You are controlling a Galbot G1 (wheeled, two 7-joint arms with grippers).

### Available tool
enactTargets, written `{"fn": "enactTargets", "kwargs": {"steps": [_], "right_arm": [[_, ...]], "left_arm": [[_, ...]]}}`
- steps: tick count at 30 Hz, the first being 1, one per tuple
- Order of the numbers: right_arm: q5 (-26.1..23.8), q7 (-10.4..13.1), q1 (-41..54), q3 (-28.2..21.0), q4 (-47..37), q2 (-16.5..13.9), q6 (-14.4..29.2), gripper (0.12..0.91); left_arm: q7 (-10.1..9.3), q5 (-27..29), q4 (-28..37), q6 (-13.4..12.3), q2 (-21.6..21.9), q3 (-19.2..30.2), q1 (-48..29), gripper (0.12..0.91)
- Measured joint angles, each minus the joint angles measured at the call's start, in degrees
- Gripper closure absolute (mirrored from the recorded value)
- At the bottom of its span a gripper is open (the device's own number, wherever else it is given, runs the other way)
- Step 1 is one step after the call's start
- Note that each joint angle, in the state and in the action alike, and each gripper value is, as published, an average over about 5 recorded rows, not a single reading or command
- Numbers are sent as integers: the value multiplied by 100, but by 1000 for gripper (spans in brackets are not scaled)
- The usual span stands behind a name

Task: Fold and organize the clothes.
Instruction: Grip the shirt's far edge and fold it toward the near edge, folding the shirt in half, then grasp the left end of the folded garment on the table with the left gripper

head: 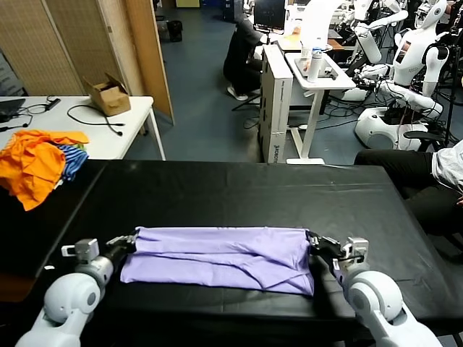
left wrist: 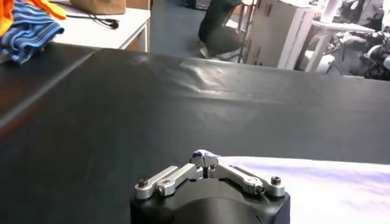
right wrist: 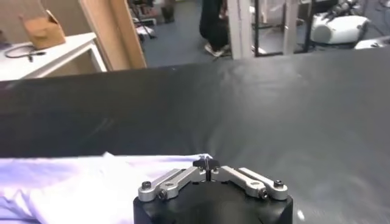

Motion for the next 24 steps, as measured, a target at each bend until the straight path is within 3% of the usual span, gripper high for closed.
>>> {"fn": "enactTargets", "kwargs": {"steps": [5, 8, 11, 16, 24], "right_arm": [[-299, -99, -363, 276, 396, -61, 80, 176], [-350, -110, -603, 442, 624, -61, 92, 126], [-376, -115, -822, 583, 817, -55, 104, 119], [-412, -113, -1083, 751, 1011, -45, 140, 118], [-483, -133, -1306, 829, 1104, -32, 177, 118]], "left_arm": [[-24, 57, -213, -42, -21, -132, 155, 427], [-38, 18, -388, -73, -42, -249, 268, 251], [-16, -186, -552, -81, -89, -371, 385, 147], [217, -434, -720, -157, -274, -575, 603, 124], [478, -225, -713, -471, -680, -834, 998, 123]]}}
